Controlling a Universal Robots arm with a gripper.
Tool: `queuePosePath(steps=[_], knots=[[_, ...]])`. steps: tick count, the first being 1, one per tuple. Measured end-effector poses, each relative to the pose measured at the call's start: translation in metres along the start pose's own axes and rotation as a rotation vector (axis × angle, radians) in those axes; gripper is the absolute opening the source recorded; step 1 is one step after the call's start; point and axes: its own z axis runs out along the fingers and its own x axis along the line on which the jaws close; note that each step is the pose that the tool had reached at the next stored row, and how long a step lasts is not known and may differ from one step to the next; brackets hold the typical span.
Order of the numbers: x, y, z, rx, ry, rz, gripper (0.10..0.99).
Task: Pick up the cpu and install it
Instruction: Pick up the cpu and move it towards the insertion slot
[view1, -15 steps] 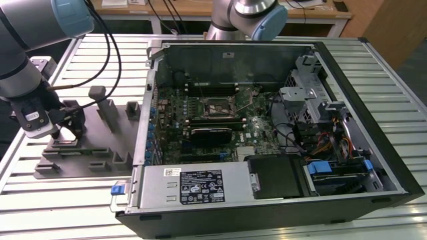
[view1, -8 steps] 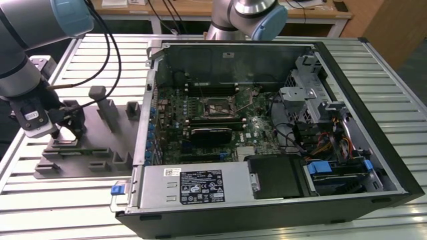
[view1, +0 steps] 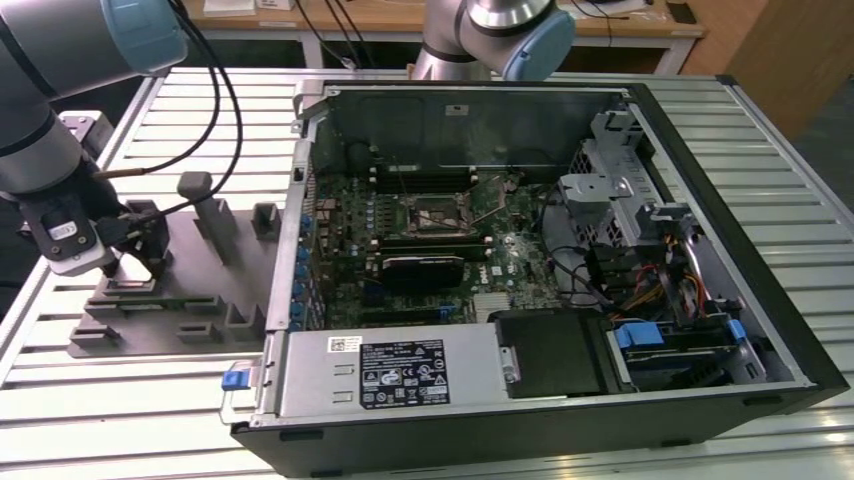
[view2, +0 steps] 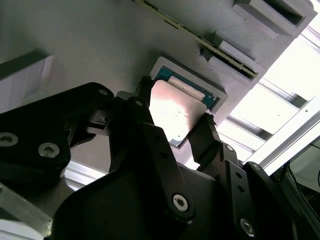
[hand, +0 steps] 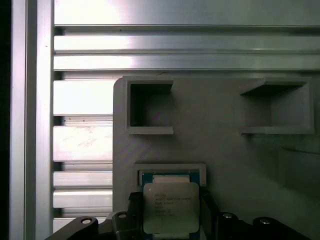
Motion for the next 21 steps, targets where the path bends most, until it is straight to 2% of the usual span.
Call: queuePosePath(steps=[10,17,21], knots=[[0.0000,0.0000,-0.0004,0.000,0.0000,0.000,0.541],[-0.0002,0.0004,-0.0099,0.000,0.0000,0.000,0.541],[-0.0003,0.0005,-0.0108,0.000,-0.0001,-0.007,0.541]])
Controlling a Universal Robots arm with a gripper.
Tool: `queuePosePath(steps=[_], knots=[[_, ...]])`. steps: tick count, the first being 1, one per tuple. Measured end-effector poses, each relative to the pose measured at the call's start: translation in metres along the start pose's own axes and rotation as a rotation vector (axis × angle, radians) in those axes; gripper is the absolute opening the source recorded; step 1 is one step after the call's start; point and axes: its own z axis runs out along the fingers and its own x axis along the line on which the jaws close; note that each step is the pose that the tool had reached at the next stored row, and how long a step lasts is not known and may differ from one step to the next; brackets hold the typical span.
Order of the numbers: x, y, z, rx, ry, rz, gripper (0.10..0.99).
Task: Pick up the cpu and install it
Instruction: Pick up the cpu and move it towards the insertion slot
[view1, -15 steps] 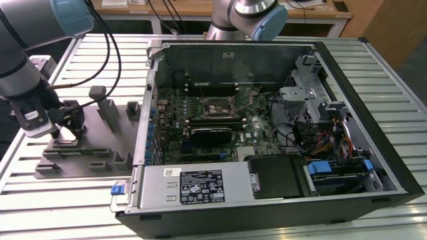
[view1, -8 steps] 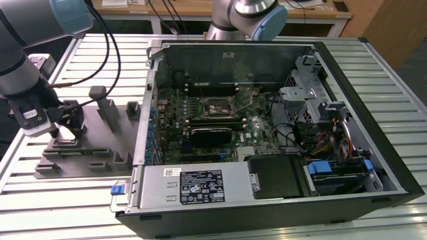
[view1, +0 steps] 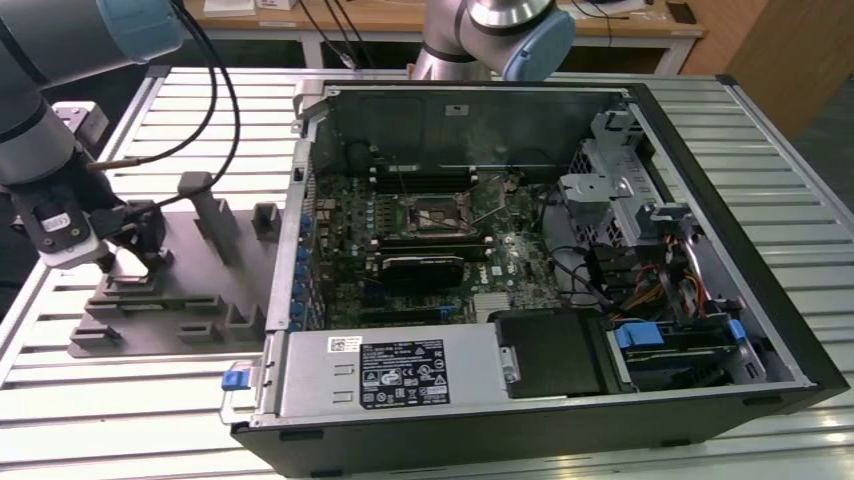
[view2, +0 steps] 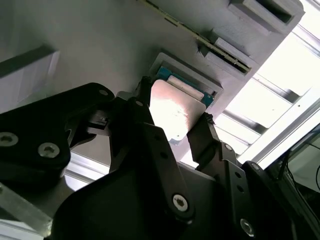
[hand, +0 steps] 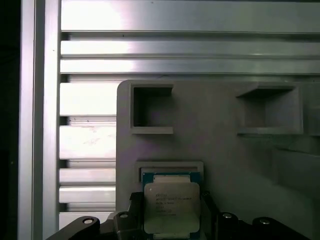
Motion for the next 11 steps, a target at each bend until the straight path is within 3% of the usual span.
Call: queuePosePath(steps=[11], knots=[[0.0002,-0.0003,0.0054,0.000,0.0006,-0.003,0.541]])
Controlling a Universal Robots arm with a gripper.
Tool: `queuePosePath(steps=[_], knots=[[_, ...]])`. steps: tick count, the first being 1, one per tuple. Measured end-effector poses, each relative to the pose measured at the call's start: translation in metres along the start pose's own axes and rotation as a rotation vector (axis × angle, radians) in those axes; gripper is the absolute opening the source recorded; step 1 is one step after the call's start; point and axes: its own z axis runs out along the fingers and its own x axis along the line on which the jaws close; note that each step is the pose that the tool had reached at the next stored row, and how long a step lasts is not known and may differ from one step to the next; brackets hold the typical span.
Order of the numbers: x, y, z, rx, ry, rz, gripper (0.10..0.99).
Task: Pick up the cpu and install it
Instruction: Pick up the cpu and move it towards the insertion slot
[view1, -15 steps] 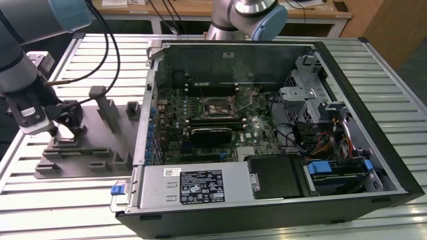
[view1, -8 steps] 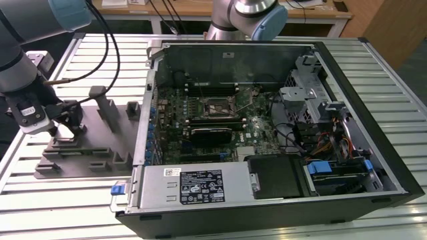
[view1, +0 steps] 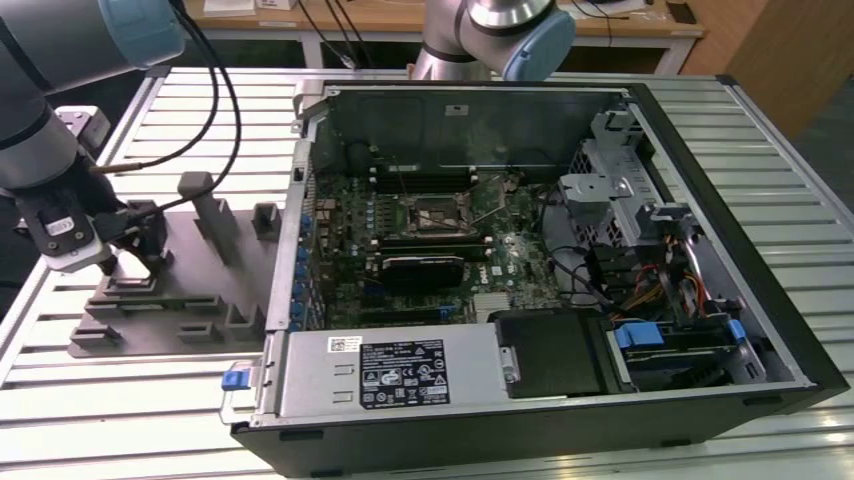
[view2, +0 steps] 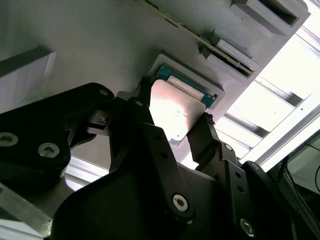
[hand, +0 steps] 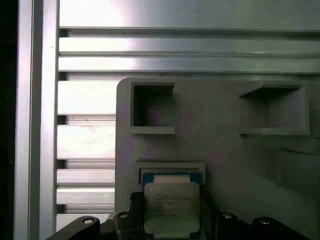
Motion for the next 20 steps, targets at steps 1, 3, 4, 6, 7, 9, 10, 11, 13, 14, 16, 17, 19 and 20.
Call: queuePosePath(steps=[1,3,4,6,7,9,10,11,13,14,16,17,19,20], knots=[[0.0000,0.0000,0.0002,0.000,0.0000,0.000,0.541],[0.0000,0.0000,0.0009,0.000,-0.0001,0.000,0.541],[0.0000,0.0000,0.0013,0.000,-0.0001,0.000,0.541],[0.0000,0.0000,0.0015,0.000,0.0002,0.000,0.541],[0.0000,0.0000,0.0015,0.000,0.0002,0.000,0.541],[0.0000,0.0000,0.0017,0.000,0.0000,0.000,0.541],[0.0000,0.0000,0.0017,0.000,0.0001,0.000,0.541],[0.0000,0.0000,0.0018,0.000,0.0001,0.000,0.541],[0.0000,0.0000,0.0019,0.000,0.0000,0.000,0.553],[0.0000,0.0000,0.0019,0.000,0.0001,0.000,0.616],[0.0000,0.0000,0.0020,0.000,0.0001,0.000,0.616],[0.0000,0.0000,0.0025,0.000,-0.0002,0.000,0.616],[0.0000,-0.0001,0.0036,0.000,-0.0001,0.000,0.616],[0.0001,-0.0001,0.0039,0.000,0.0001,0.000,0.616]])
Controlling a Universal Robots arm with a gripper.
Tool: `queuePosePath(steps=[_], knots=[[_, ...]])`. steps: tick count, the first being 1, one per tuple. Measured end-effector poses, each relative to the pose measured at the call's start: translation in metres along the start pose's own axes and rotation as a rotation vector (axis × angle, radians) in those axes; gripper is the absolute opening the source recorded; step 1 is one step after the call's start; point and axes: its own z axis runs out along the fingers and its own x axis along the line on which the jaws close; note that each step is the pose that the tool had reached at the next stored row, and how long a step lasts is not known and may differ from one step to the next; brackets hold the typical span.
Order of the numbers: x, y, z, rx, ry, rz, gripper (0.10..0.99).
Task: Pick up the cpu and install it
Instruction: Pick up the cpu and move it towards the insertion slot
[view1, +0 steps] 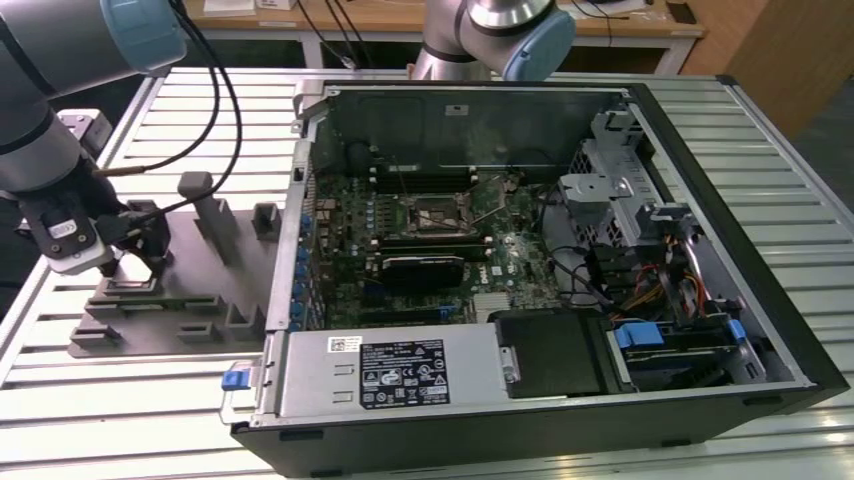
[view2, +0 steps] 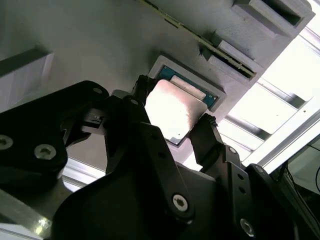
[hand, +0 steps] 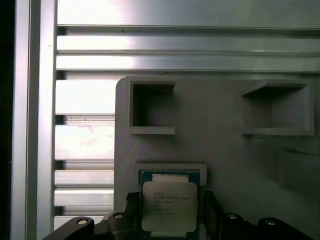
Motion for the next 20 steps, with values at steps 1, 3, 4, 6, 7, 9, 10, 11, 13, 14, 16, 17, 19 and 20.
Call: queuePosePath(steps=[1,3,4,6,7,9,10,11,13,14,16,17,19,20], knots=[[0.0000,0.0000,0.0001,0.000,0.0001,0.000,0.616],[0.0001,-0.0001,0.0004,0.000,0.0000,0.000,0.616],[0.0002,-0.0001,0.0010,0.000,-0.0002,0.000,0.616],[0.0004,-0.0001,0.0018,0.000,0.0000,0.000,0.616],[0.0004,-0.0001,0.0019,0.000,0.0001,0.000,0.616],[0.0004,-0.0001,0.0019,0.000,0.0001,0.000,0.616],[0.0004,-0.0001,0.0020,-0.001,0.0000,0.000,0.616],[0.0004,-0.0001,0.0021,-0.001,0.0000,0.000,0.616],[0.0004,-0.0001,0.0021,-0.001,0.0000,0.000,0.604],[0.0004,-0.0001,0.0021,0.000,0.0002,0.000,0.604],[0.0004,-0.0001,0.0022,0.000,0.0001,0.000,0.541],[0.0004,-0.0001,0.0022,0.000,0.0001,0.000,0.541],[0.0004,-0.0001,0.0023,-0.001,0.0000,0.000,0.541],[0.0004,-0.0001,0.0024,-0.001,0.0000,0.000,0.541]])
